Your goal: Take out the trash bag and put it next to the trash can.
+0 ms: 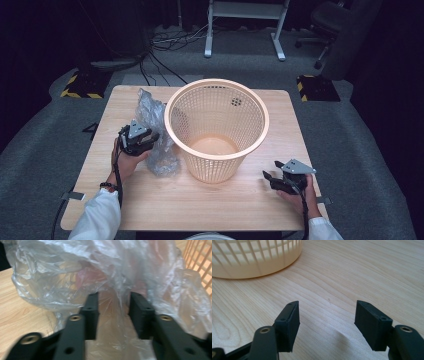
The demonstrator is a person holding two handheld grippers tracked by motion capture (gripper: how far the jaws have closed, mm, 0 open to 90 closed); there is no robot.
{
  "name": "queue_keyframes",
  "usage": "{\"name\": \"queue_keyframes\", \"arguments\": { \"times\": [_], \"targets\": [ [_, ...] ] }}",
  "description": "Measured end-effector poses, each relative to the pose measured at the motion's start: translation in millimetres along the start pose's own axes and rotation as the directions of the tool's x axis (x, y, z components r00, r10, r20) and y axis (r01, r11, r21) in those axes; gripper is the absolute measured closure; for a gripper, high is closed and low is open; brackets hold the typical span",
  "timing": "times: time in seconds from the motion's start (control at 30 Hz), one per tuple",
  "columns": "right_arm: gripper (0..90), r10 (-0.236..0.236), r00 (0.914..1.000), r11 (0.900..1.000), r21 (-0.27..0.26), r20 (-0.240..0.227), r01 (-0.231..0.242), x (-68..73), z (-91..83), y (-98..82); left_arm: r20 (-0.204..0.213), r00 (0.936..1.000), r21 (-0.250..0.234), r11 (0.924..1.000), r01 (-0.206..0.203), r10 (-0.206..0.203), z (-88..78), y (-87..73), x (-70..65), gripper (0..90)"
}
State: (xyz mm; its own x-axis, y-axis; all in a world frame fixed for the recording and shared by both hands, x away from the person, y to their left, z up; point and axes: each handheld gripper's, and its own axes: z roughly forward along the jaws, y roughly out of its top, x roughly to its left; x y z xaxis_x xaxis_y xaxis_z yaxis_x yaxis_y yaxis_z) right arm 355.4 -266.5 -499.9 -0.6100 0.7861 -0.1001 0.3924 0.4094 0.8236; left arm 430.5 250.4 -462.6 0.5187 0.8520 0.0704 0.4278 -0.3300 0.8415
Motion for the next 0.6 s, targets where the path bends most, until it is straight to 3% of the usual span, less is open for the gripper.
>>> {"name": "queue_keyframes", "arguments": {
  "times": [0.1,0.23,0.43,0.53,0.6],
  "targets": [
    [36.9,0.006,0.9999,1.0,0.002,-0.009,-0.006,0.0,1.1,-0.8,-0.019,0.9997,-0.012,0.9999,0.012,-0.012,-5.3,2.0,-0.1,41.0],
    [36.9,0.004,0.9999,1.0,0.006,-0.01,-0.004,0.5,2.1,-0.9,-0.005,0.9998,-0.042,0.999,0.017,-0.017,-15.1,5.0,0.3,32.5],
    [36.9,0.007,0.9999,1.0,0.01,-0.012,-0.007,0.5,2.4,-0.8,0.026,0.9995,0.011,0.9997,0.02,-0.02,-25.3,8.9,-0.2,19.3],
    [36.8,0.007,0.9999,1.0,0.01,-0.01,-0.007,0.5,2.7,-0.7,0.01,0.9997,0.061,0.9979,-0.023,0.022,-30.4,10.0,-4.6,17.3],
    [36.6,0.008,0.9999,1.0,0.011,-0.011,-0.008,0.3,3.2,-0.4,0.008,0.9995,0.067,0.9973,-0.03,0.03,-34.1,10.9,-6.3,16.3]
  ]
}}
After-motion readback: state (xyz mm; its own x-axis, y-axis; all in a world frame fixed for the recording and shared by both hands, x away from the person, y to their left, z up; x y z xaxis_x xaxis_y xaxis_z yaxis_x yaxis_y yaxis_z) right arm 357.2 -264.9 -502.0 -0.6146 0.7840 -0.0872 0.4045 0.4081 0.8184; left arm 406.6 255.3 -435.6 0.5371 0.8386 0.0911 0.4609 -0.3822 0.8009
